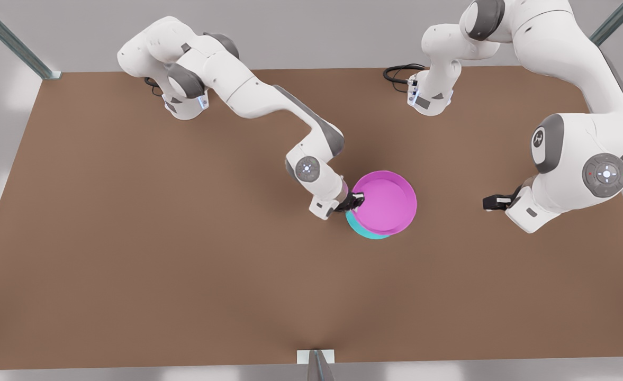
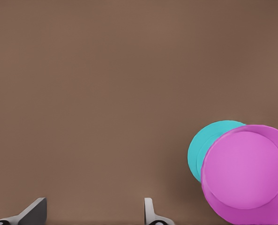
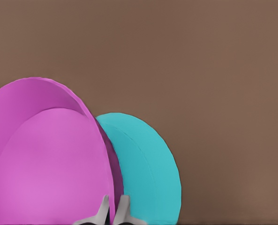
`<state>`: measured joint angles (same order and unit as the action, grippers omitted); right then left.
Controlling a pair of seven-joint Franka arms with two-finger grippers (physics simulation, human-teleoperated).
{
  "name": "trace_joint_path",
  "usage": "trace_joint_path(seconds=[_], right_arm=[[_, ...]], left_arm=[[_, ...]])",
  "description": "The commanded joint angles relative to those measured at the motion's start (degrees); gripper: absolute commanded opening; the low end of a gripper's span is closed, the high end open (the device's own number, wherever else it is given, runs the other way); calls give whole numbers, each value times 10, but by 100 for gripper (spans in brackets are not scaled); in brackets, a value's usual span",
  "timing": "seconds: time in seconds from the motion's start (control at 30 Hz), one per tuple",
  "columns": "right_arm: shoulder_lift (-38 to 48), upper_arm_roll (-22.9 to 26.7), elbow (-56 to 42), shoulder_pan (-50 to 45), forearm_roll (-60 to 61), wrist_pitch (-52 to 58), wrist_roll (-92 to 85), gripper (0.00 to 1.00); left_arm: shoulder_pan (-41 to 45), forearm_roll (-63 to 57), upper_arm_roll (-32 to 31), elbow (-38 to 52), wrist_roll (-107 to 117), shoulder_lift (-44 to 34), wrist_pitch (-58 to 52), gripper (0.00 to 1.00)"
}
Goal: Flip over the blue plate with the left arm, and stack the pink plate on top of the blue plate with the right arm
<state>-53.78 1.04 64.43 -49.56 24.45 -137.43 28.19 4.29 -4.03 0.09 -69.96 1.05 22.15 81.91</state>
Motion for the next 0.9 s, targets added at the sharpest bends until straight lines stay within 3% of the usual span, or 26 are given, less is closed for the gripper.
trace_joint_path(seconds=[0.0,0.17,0.23,0.5,0.63,0.67,0.8,0.87], right_arm=[[-2,0,0,-1,-15,1,11,21],[-12,-2,3,-3,-38,-19,22,21],[-15,-2,3,-3,-49,-19,25,100],[3,-9,2,17,-88,1,20,100],[166,8,5,163,-91,230,-35,100],[225,40,35,210,-97,264,-69,100],[406,45,140,375,-201,422,-211,100],[388,45,119,428,-202,470,-301,100]], left_arm=[[-1,0,0,0,0,0,0,100],[-1,0,0,0,0,0,0,100],[-1,0,0,0,0,0,1,100],[0,1,0,2,0,0,2,100],[32,-29,0,7,-10,-3,3,100],[36,-29,-11,7,-10,-5,3,100],[35,-29,-11,8,-10,-8,2,100],[35,-29,-11,8,-10,-9,2,100]])
